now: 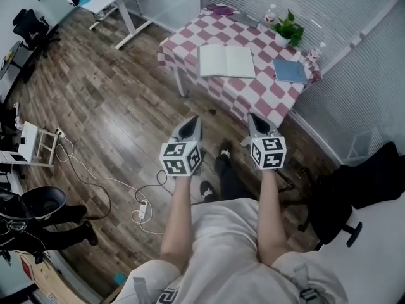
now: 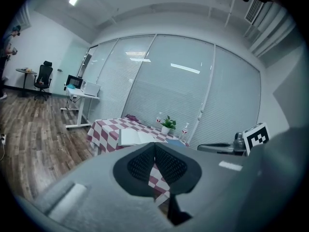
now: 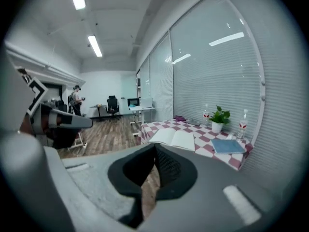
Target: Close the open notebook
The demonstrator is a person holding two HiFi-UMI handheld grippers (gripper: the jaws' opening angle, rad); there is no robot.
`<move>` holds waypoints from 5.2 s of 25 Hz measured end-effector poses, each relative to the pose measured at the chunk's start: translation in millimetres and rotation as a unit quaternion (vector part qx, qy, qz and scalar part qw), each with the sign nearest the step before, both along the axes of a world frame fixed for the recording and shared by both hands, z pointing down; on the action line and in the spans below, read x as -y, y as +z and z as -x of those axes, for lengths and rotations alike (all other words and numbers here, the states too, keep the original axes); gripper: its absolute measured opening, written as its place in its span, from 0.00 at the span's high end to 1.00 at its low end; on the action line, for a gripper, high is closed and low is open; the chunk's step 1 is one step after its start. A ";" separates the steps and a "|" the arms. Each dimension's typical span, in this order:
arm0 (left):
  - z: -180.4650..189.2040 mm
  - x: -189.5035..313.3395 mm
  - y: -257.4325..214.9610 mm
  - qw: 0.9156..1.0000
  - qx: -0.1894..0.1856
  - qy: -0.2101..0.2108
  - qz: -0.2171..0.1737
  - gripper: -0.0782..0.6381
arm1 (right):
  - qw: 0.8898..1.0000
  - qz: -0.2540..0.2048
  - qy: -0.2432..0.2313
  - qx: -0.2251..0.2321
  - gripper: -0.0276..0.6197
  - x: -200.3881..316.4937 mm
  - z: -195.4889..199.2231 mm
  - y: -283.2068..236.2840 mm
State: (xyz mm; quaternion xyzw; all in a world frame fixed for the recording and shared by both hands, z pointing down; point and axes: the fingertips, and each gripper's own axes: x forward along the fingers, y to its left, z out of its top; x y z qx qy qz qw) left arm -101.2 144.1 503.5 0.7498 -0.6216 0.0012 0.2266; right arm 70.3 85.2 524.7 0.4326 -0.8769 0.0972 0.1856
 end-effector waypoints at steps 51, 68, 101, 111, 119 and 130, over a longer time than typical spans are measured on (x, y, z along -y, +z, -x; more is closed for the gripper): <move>59.9 379.8 57.5 0.998 0.008 0.004 0.064 0.88 | 0.997 0.064 -0.039 0.021 0.95 408.0 93.4 48.7; 139.0 433.8 70.5 0.996 -0.026 0.060 0.059 0.88 | 0.998 0.052 0.038 -0.029 0.95 445.6 126.2 53.9; 116.8 373.0 223.0 0.968 -0.132 0.058 0.204 0.66 | 0.973 0.198 -0.100 -0.056 0.95 363.4 197.4 195.3; 102.9 349.0 235.6 0.958 -0.174 0.067 0.219 0.66 | 0.973 0.194 -0.098 -0.075 0.95 354.0 201.9 206.7; 77.2 341.1 245.9 0.941 -0.211 0.105 0.242 0.66 | 0.972 0.185 -0.120 -0.084 0.95 344.0 205.5 203.1; 76.8 348.2 200.1 0.941 -0.226 0.162 0.194 0.66 | 0.965 0.126 -0.209 -0.092 0.95 321.8 208.6 173.9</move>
